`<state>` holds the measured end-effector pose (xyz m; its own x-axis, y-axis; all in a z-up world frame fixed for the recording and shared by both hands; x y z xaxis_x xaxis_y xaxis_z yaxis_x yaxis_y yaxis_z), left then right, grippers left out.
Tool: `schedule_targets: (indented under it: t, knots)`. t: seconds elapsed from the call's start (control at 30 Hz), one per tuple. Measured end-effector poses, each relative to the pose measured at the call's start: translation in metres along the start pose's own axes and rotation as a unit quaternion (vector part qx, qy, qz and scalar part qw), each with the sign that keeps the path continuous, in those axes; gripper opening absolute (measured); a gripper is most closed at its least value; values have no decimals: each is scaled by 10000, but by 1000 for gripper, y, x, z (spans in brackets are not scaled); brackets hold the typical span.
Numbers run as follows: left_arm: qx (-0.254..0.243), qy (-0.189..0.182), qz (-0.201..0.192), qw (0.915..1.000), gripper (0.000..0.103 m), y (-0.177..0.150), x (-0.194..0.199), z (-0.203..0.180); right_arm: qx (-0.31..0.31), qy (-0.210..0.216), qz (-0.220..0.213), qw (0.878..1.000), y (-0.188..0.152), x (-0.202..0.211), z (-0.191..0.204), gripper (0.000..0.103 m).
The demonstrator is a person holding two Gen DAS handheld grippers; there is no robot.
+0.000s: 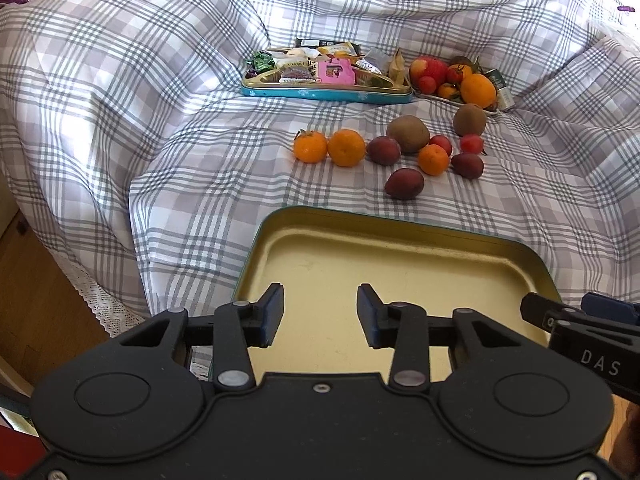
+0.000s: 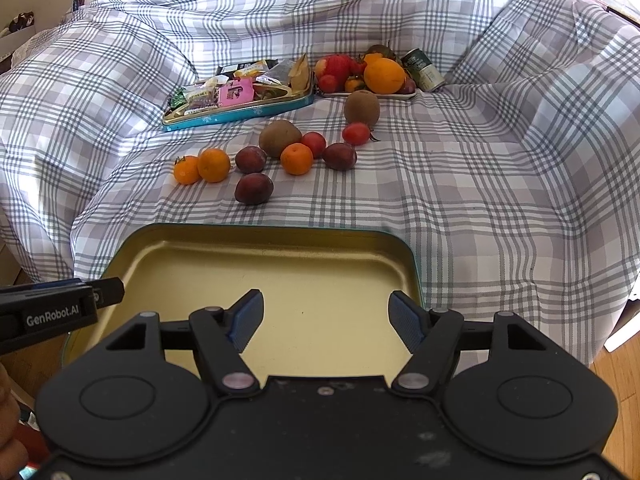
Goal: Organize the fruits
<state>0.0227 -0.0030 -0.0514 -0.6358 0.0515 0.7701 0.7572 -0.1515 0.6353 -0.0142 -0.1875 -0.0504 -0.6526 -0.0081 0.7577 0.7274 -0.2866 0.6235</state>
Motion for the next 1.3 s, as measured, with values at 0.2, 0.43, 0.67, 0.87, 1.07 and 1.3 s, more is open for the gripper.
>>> schedule_targets:
  t: [0.2, 0.43, 0.67, 0.87, 1.07, 1.3]
  knots:
    - [86, -103, 107, 9999, 48, 1, -6, 1, -10, 114, 82, 9999, 0, -5, -1, 73]
    - [42, -196, 224, 9995, 46, 8, -13, 1, 91, 140, 197, 9997, 1, -14, 2, 72]
    - [0, -251, 300, 9992, 46, 22, -21, 5, 275, 123, 344, 9990, 5, -26, 6, 58]
    - [-121, -203, 277, 9993, 46, 44, -33, 11, 207, 278, 514, 9981, 15, -36, 7, 55]
    - [-215, -155, 282, 9993, 46, 70, -56, 19, 132, 271, 249, 9992, 48, -46, 7, 55]
    - [-262, -175, 358, 9989, 46, 97, -90, 27, 22, 143, 140, 9998, 88, -76, 2, 55]
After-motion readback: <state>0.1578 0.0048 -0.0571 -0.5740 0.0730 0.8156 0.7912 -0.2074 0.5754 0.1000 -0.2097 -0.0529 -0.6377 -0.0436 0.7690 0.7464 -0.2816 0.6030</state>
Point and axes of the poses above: each gripper's, at about its wrist camera, not at the fingertips, and x roughly against the way its jaws point, z to its left, y to its top, the point moved 5 cm from there along -x, roughly the way its jaws point, and after that the axes turned 9 degrees about -x, right-handed, at the moved point
